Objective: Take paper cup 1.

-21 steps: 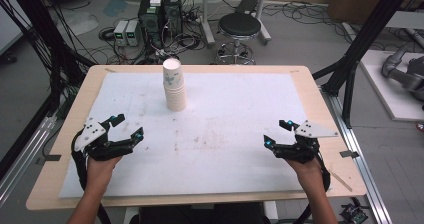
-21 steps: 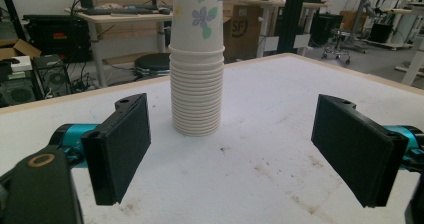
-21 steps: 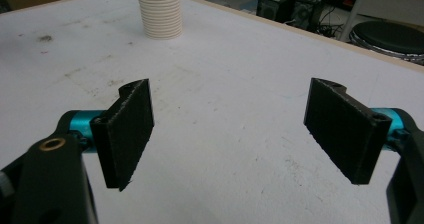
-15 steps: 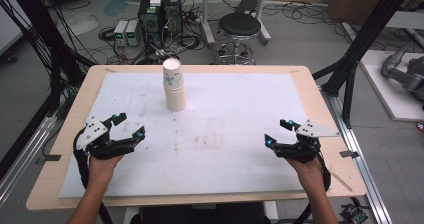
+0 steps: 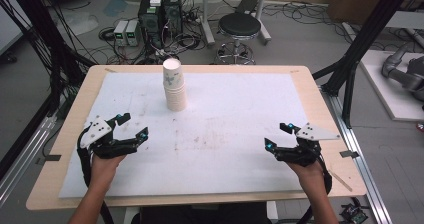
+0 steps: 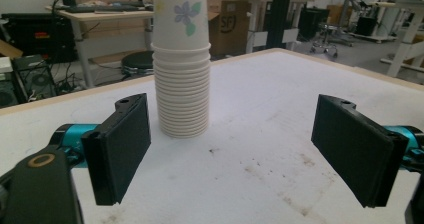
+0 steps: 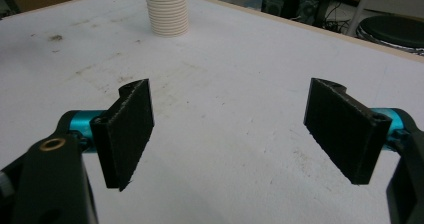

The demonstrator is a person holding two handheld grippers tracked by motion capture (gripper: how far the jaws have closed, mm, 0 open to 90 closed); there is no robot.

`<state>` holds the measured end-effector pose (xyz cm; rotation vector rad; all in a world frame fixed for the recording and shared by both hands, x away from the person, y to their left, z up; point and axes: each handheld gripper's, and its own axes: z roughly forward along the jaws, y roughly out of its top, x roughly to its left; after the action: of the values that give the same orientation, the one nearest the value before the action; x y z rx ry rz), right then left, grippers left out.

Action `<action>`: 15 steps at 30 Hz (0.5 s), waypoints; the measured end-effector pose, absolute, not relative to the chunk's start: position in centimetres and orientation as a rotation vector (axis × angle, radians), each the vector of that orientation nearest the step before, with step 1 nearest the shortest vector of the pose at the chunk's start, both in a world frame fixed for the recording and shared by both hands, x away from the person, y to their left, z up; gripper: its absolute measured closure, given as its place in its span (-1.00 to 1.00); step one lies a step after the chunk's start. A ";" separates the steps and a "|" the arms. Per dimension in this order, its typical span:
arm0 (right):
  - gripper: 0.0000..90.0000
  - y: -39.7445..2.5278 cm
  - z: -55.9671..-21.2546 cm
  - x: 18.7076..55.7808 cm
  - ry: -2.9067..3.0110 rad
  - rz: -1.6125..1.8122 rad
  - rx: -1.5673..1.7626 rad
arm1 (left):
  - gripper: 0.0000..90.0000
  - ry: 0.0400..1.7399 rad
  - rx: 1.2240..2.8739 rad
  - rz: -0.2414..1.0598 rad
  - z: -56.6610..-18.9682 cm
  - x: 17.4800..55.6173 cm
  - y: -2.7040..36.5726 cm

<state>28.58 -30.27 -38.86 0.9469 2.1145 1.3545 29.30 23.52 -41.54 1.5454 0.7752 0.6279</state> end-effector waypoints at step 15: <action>-0.55 -30.6 -38.5 28.1 2.108 1.353 0.960 | -0.65 0.790 1.556 0.572 -40.1 30.8 22.2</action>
<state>28.13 -30.57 -38.49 0.9605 2.1085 1.3525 30.79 22.23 -40.12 1.5565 0.7897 0.5722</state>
